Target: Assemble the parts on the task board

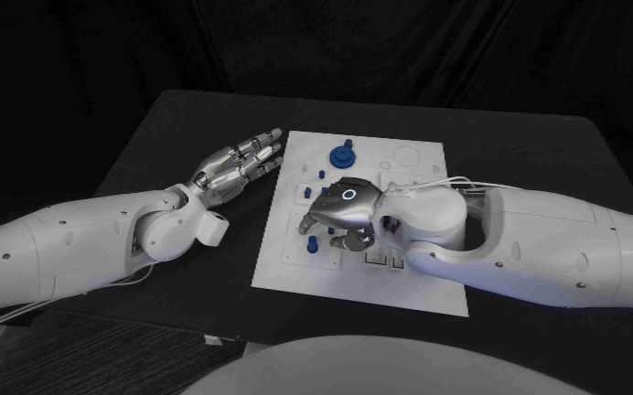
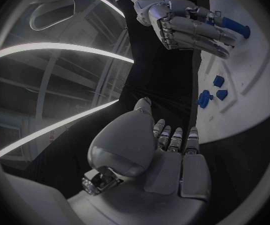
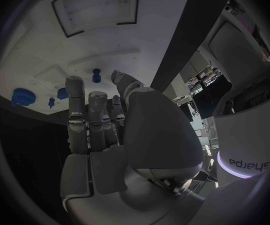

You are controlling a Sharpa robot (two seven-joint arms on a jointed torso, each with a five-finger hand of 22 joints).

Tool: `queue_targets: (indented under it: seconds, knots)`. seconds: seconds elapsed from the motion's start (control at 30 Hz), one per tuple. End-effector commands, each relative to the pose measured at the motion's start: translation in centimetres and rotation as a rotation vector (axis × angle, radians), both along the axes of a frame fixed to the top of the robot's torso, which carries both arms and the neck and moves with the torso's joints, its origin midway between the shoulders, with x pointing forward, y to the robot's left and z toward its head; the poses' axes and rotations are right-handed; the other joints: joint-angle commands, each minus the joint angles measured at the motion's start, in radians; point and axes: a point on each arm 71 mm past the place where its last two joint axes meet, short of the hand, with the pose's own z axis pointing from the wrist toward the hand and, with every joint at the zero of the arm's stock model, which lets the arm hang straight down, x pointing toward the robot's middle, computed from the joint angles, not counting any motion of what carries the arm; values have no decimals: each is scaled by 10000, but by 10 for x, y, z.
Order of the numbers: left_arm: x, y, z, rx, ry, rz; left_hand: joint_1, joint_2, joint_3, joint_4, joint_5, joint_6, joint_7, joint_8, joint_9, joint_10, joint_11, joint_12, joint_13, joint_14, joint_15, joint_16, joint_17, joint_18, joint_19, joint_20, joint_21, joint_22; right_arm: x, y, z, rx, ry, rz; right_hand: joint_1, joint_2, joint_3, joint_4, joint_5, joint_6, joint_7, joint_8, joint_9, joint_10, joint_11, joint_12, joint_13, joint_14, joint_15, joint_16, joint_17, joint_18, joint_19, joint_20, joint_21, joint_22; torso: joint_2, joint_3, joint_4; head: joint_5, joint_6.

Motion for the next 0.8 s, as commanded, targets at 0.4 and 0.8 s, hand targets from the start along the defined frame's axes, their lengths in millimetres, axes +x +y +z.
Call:
queue_targets:
  seconds: [0.4,0.8]
  knots:
    - [-1,2,1,-123,-97,14,114,11,324,-134,127,131,7,133,93,22,87,194,-73,16,163,-95,-76,33,108,47,-150,-59,28,-94,83,4922,-1830,-1123,122,88,-947,1909,-1350,469,314,411,-394,1491,-309,4177,1307,397,-192,487,390,230,513,-19,480,755,3,-1,-4,-98,-2]
    - [-1,3,1,-94,-107,61,123,10,330,-142,142,153,11,141,95,23,92,201,-72,16,166,-95,-76,32,112,50,-147,-53,59,-158,60,2715,-132,-5358,-4010,680,-1465,2062,-1516,4325,397,2106,669,8155,-1318,14340,14924,2855,-742,5110,6421,-522,2270,-635,5986,1870,-20,-8,-16,-522,-2]
